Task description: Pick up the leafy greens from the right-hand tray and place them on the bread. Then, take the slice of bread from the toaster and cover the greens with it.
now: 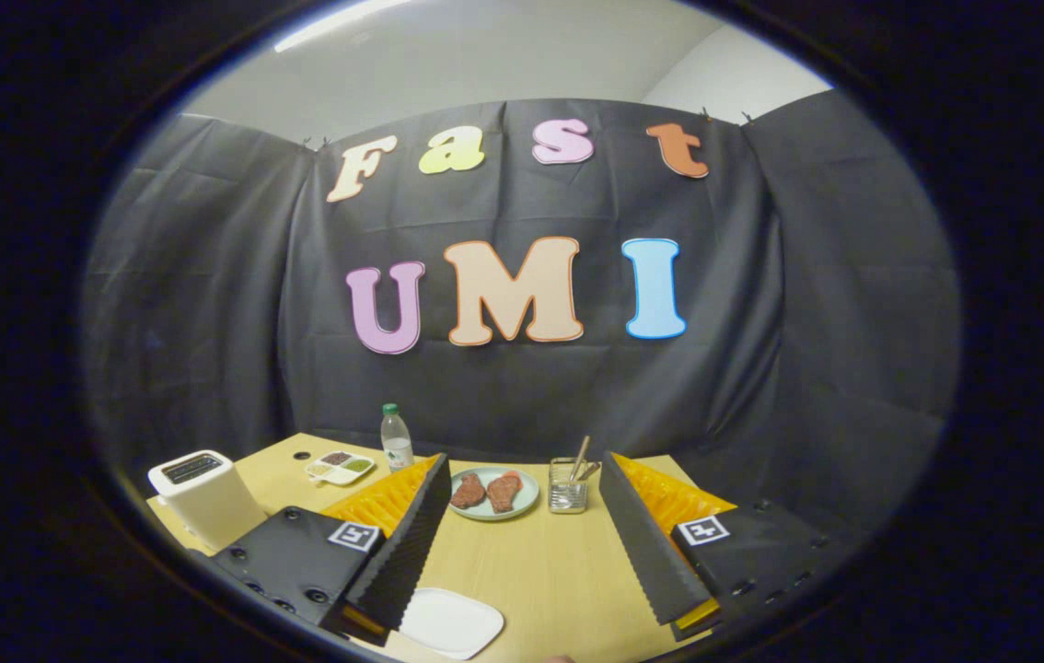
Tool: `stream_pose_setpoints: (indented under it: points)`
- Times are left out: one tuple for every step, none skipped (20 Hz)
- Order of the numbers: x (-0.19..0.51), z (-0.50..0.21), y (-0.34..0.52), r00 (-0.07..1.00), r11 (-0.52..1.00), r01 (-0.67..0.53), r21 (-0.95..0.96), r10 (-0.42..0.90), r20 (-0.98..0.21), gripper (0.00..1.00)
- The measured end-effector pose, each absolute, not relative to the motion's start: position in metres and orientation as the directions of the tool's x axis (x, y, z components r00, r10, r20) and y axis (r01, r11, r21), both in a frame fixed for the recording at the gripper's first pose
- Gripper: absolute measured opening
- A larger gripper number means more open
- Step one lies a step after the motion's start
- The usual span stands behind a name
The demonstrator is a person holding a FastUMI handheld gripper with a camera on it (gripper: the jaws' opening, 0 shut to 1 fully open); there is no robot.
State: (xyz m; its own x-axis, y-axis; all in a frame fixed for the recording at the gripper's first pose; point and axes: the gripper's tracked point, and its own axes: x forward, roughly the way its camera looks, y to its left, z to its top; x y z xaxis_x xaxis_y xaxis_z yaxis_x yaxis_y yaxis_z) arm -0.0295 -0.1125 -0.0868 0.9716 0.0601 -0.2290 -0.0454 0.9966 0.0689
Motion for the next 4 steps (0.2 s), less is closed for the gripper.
stream_pose_setpoints:
  points:
    - [-0.0292, -0.0872, -0.1133, 0.972, 0.997, -0.045, 0.068, 0.059, -0.228, 1.00]
    - [-0.0288, -0.0870, -0.1135, 0.972, 0.997, -0.044, 0.065, 0.058, -0.228, 1.00]
    - [-0.0291, -0.0853, -0.1127, 0.973, 0.997, -0.046, 0.065, 0.059, -0.224, 1.00]
    - [-0.0283, -0.0828, -0.1115, 0.974, 0.997, -0.048, 0.063, 0.060, -0.218, 1.00]
